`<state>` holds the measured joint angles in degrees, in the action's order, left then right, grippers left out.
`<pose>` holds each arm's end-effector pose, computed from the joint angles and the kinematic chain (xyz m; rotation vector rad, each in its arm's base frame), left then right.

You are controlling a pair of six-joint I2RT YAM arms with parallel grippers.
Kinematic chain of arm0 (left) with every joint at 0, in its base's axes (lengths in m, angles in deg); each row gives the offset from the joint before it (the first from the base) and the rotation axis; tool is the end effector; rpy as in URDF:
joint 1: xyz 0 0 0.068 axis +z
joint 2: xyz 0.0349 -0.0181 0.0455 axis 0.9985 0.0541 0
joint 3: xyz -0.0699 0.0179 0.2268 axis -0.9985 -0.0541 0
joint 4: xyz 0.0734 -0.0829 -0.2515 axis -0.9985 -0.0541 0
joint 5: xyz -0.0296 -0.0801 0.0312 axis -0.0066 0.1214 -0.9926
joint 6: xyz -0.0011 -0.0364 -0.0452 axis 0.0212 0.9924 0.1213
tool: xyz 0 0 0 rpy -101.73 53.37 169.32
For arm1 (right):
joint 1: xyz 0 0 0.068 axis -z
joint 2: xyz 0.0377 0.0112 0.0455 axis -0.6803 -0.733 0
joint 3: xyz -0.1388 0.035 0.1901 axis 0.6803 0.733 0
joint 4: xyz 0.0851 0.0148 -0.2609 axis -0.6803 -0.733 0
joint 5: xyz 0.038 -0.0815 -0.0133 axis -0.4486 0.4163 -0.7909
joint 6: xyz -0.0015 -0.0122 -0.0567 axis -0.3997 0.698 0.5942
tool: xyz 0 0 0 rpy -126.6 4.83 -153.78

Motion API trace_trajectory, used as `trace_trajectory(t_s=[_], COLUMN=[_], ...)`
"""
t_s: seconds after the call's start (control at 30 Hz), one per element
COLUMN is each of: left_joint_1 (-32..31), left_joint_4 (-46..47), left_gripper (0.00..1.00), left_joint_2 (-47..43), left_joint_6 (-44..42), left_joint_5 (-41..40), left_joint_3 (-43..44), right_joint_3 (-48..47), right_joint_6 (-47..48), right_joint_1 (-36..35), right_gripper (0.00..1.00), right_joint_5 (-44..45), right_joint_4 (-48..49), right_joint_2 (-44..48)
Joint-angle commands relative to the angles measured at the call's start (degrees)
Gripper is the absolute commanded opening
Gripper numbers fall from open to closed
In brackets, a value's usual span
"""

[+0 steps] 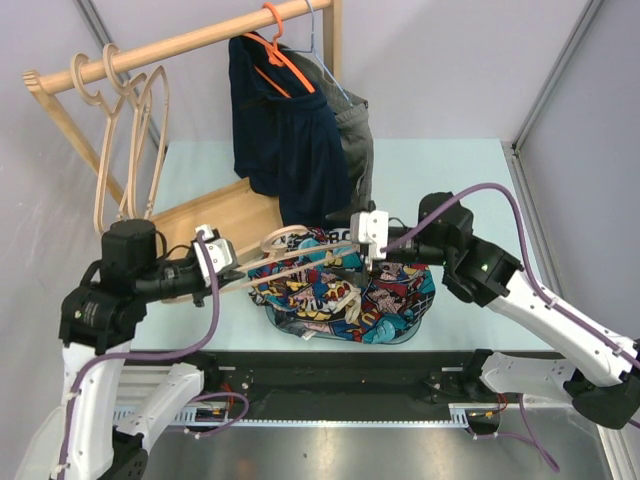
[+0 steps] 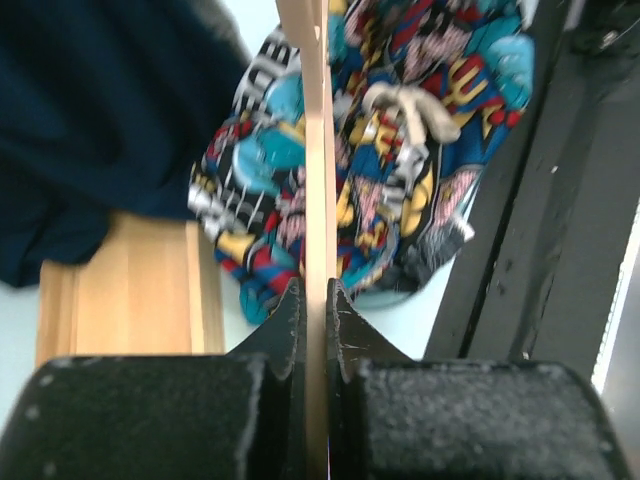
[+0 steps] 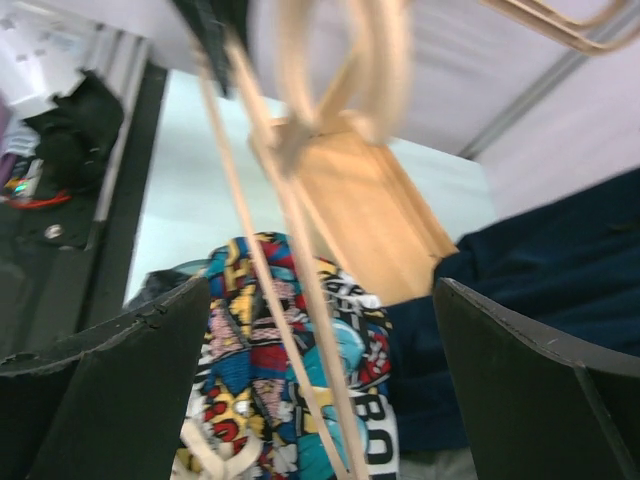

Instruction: Place the shorts on the hanger

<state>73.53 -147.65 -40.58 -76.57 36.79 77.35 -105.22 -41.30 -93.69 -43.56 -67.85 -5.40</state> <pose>0.1125 -0.0548 0.4031 1.2734 1.6384 -0.4972 0.1550 0.2228 0.3996 -1.3947 0.9773 0.6756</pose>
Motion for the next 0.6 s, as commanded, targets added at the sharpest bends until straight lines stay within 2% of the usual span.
trace_trajectory(t_s=[0.0, 0.3, 0.33, 0.4, 0.43, 0.5, 0.53, 0.57], left_joint_1=[-0.26, -4.12, -4.73, -6.22, -6.67, -7.9, -8.25, -8.43], left_joint_4=[10.76, 17.36, 18.15, 20.87, 21.75, 23.95, 25.87, 26.68], left_gripper=[0.0, 0.0, 0.0, 0.0, 0.0, 0.0, 0.0, 0.0], left_joint_2=[1.73, 5.6, 5.61, 5.43, 5.43, 5.25, 5.25, 5.17], left_joint_6=[-2.03, -6.16, -6.07, -5.11, -4.76, -3.26, -2.74, -1.78], left_joint_5=[12.61, 17.28, 16.93, 16.67, 16.49, 16.05, 15.44, 15.0], left_joint_3=[-3.0, -5.2, -5.64, -6.87, -7.31, -8.62, -9.06, -9.42], right_joint_3=[-2.51, -2.51, -2.51, -2.51, -2.51, -2.6, -2.6, -2.6], right_joint_6=[3.24, 2.09, 1.92, 0.95, 0.43, -0.98, -1.42, -1.94], right_joint_1=[-3.4, -3.4, -3.05, -2.52, -2.0, -0.33, 0.28, 1.51], right_gripper=[0.97, 0.69, 0.6, 0.48, 0.36, 0.21, 0.01, 0.0], right_joint_5=[0.68, 2.88, 3.06, 3.5, 3.41, 2.8, 2.71, 2.88], right_joint_4=[-5.44, -4.74, -4.83, -4.57, -4.65, -4.74, -4.83, -5.09], right_joint_2=[1.13, -1.94, -2.29, -2.73, -2.82, -2.65, -2.39, -2.12])
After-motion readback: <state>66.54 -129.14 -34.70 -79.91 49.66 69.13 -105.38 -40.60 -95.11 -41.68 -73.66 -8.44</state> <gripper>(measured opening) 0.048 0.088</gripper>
